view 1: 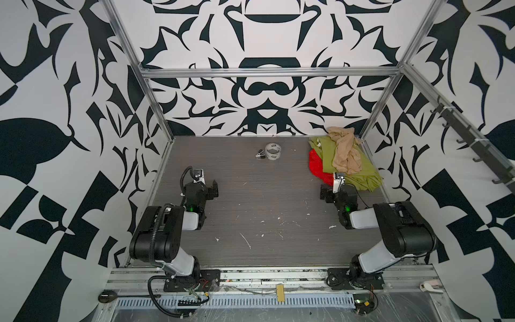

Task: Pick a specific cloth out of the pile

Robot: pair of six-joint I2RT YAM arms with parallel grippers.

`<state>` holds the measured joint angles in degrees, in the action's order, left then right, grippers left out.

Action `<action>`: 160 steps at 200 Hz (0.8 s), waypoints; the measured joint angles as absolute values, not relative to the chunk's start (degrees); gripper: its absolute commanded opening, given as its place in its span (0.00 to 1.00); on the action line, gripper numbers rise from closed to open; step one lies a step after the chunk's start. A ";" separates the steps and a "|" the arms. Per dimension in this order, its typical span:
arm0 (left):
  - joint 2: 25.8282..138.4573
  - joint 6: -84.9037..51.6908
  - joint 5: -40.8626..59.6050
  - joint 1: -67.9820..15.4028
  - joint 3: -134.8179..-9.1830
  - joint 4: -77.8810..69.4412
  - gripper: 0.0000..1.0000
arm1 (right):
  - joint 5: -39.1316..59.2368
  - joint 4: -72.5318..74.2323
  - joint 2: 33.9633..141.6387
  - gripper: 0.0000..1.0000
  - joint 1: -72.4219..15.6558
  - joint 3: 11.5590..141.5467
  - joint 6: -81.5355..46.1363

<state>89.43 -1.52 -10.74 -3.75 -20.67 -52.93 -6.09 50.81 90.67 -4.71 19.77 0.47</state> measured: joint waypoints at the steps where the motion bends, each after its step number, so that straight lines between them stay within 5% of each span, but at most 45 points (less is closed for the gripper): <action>1: 89.43 -1.50 -10.74 -3.75 -20.67 -52.93 1.00 | -6.09 50.81 90.67 0.99 -4.71 19.77 0.47; 160: 89.43 -1.50 -10.72 -3.75 -20.64 -52.93 1.00 | -3.18 50.87 90.67 0.99 -4.45 19.77 0.86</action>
